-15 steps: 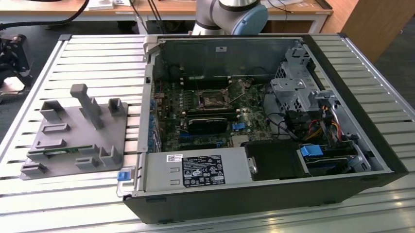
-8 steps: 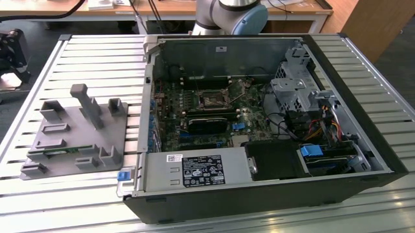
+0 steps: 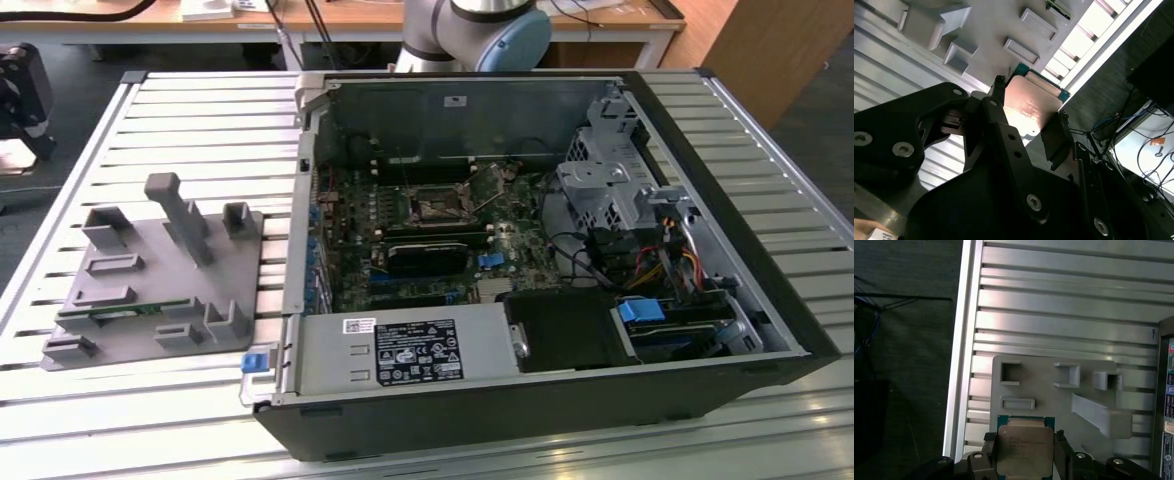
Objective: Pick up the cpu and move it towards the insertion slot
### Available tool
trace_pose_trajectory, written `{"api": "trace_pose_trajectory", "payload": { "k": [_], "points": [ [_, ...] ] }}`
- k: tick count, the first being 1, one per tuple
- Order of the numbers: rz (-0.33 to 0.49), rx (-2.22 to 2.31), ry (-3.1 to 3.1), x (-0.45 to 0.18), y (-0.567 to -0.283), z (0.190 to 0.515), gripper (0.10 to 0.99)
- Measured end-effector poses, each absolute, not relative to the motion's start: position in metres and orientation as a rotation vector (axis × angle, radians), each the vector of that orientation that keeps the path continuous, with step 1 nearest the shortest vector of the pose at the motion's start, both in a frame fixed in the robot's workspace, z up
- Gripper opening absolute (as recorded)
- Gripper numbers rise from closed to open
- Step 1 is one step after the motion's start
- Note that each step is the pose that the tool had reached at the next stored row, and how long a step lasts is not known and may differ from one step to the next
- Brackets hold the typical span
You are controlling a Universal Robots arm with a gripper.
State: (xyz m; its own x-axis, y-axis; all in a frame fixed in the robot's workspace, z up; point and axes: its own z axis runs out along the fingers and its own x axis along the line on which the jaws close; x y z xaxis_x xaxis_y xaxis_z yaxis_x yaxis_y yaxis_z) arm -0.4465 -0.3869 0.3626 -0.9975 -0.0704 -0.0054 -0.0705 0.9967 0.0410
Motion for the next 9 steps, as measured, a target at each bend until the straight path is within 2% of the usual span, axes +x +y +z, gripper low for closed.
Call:
{"api": "trace_pose_trajectory", "payload": {
  "k": [9],
  "points": [
    [0.061, -0.111, 3.135, -0.446, -0.386, 0.377, 0.541]
  ]
}}
